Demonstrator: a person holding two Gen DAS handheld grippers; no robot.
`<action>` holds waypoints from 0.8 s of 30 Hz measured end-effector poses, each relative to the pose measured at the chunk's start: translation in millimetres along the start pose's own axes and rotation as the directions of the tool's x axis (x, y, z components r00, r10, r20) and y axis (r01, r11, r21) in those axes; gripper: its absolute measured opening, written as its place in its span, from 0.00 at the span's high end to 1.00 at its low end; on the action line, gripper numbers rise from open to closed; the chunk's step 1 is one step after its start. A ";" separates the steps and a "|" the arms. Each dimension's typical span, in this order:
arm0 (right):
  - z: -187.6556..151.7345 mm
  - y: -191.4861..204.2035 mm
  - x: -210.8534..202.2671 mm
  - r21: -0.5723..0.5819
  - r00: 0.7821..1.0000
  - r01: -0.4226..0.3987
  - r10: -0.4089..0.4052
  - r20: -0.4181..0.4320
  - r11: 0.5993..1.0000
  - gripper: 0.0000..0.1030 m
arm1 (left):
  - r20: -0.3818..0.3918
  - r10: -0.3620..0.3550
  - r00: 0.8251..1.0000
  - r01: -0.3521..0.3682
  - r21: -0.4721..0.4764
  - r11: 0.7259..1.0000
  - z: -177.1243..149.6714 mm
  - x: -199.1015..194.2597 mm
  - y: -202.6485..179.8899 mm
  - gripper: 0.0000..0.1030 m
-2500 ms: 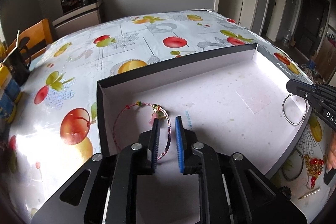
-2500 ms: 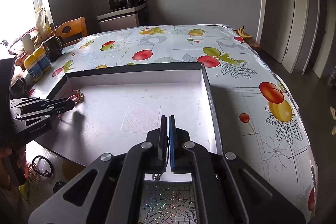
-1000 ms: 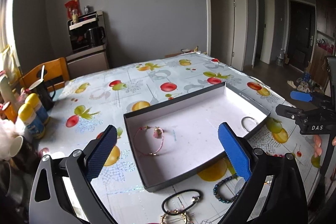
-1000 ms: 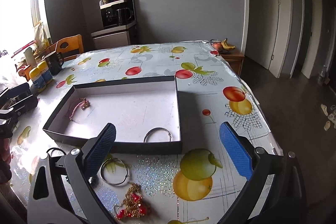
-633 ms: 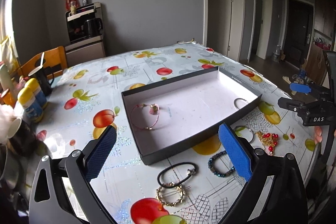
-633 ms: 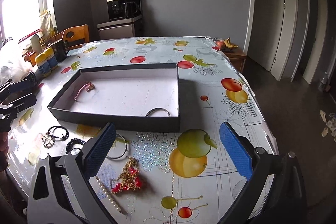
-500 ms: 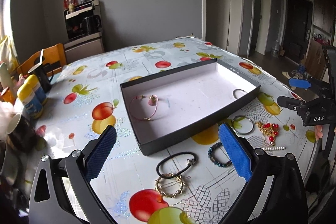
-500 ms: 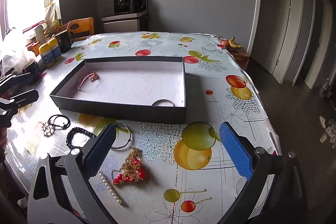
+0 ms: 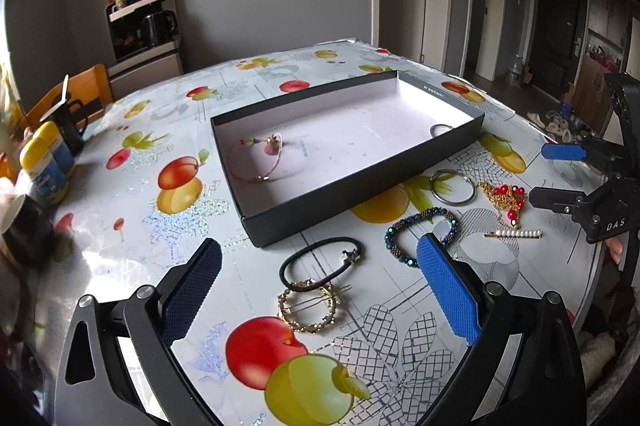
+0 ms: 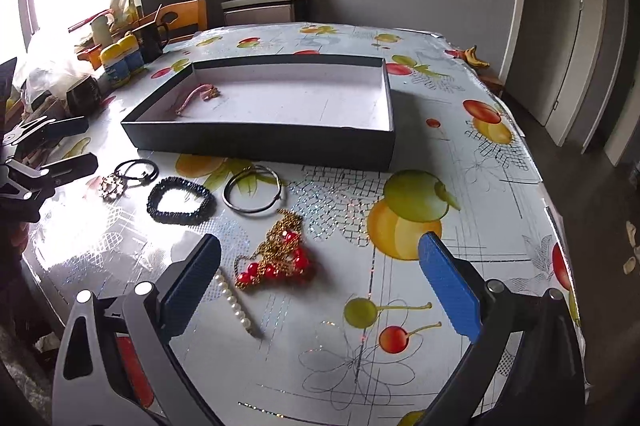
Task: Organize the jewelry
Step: 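Withdraw both open tools from the box back over the table jewelry, then grasp the red-and-gold earrings with the right tool while the left tool grasps the blue beaded bracelet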
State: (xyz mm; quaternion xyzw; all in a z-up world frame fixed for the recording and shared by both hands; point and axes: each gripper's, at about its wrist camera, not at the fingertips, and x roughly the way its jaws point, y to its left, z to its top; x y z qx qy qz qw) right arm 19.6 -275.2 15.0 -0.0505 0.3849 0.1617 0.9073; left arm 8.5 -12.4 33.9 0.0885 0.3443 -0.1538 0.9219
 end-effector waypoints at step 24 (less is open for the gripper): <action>2.0 6.6 20.3 -0.034 0.999 -0.026 0.024 -0.048 0.999 0.82 | -0.024 -0.018 1.000 0.019 0.034 0.999 -8.9 5.7 -9.9 0.04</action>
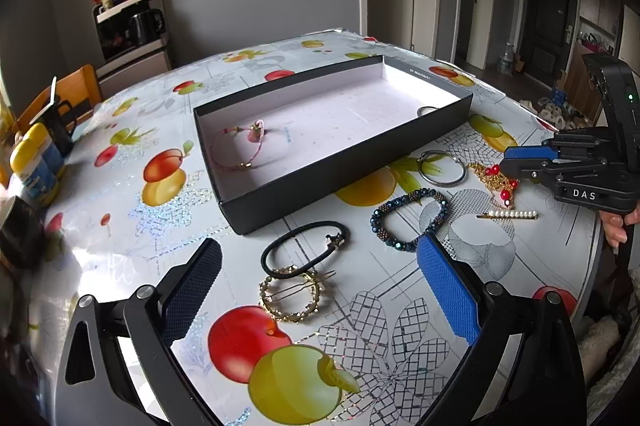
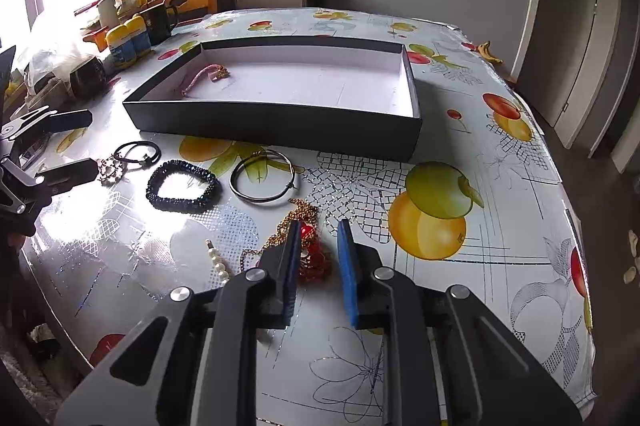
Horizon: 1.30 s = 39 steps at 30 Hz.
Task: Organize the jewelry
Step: 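Grasp the red-and-gold earrings with the right tool while the left tool grasps the blue beaded bracelet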
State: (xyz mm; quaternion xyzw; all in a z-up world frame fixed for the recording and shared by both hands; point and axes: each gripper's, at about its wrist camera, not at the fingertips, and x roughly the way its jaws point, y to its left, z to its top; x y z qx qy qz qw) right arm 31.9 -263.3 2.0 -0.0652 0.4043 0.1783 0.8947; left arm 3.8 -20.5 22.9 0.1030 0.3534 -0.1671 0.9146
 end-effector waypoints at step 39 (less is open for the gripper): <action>5.5 -6.7 -38.5 0.018 0.990 -0.046 0.044 0.134 0.999 0.93 | -0.146 -0.182 0.972 0.210 0.202 0.957 9.3 46.9 -72.6 0.93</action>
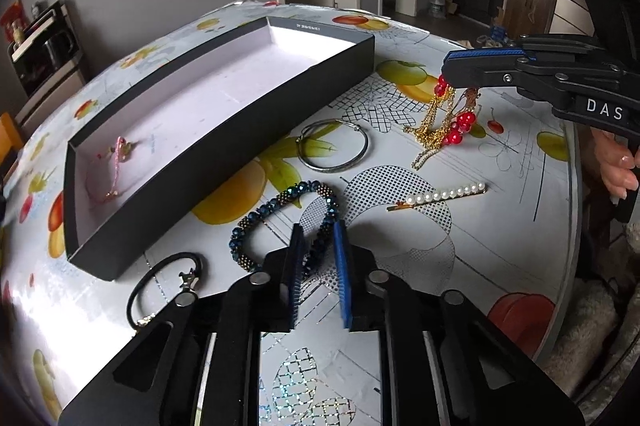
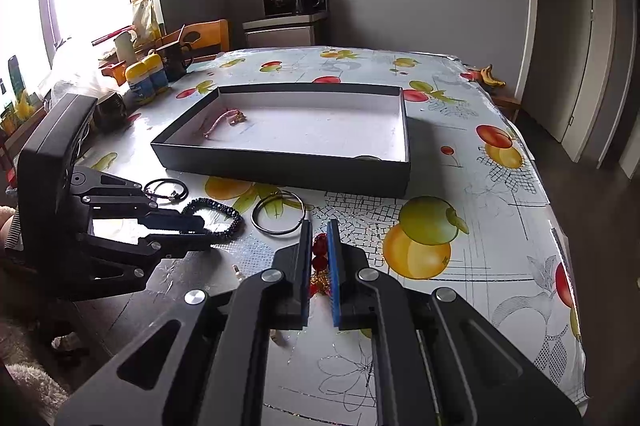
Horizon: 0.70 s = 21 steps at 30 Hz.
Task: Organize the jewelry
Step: 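Grasp the red-and-gold earrings with the right tool while the left tool grasps the blue beaded bracelet, then carry both pieces into the black box and open both tools to release them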
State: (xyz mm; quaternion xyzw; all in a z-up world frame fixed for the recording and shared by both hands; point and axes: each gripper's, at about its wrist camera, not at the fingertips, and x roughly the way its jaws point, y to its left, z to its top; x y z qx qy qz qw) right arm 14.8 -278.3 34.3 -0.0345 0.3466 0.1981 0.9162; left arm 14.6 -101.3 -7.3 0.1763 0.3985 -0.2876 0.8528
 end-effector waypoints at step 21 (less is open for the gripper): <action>44.9 -0.7 -16.1 -0.055 0.993 0.055 -0.049 0.103 0.997 0.93 | 0.176 0.006 0.984 -0.001 -0.032 0.999 34.7 -72.3 24.7 0.93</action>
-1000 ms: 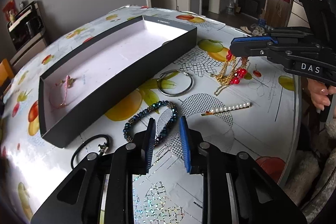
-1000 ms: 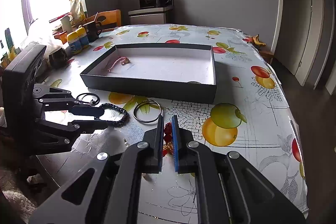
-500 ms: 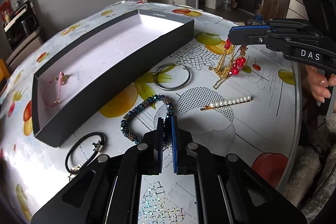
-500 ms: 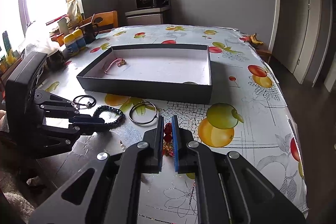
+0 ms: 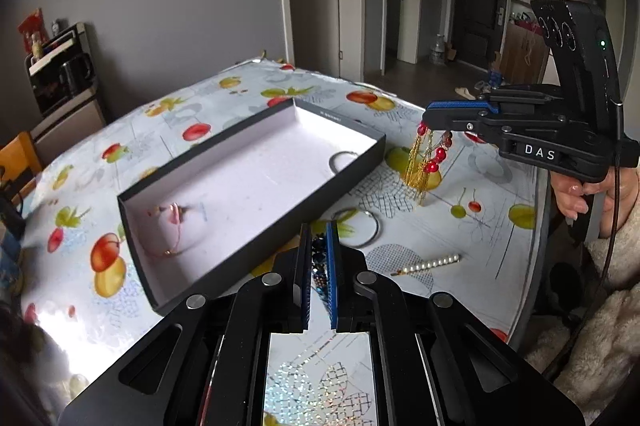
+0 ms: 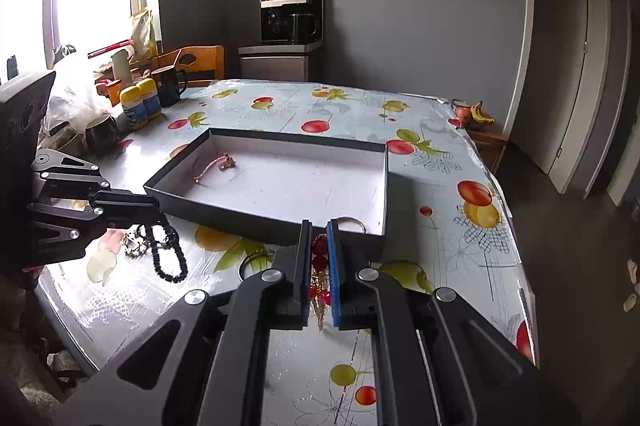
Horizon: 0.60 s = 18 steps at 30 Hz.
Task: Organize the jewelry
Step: 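Carry both pieces into the black box and open both tools to release them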
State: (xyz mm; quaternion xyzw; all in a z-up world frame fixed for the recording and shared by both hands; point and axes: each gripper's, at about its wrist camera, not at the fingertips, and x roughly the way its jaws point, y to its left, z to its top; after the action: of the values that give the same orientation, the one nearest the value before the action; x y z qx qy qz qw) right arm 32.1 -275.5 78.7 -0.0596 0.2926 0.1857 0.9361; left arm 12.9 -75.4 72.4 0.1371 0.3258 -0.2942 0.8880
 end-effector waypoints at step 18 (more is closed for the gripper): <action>86.4 -14.4 45.9 0.058 0.993 0.034 -0.041 0.112 0.998 0.93 | 0.058 0.150 0.987 -0.149 -0.032 0.988 80.8 37.3 57.6 0.93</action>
State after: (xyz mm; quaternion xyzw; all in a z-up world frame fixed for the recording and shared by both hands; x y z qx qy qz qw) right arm 117.8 -255.4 123.6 -0.0281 0.2431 0.1628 0.9558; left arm 111.3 -81.2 111.4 0.1401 0.2918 -0.2262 0.9187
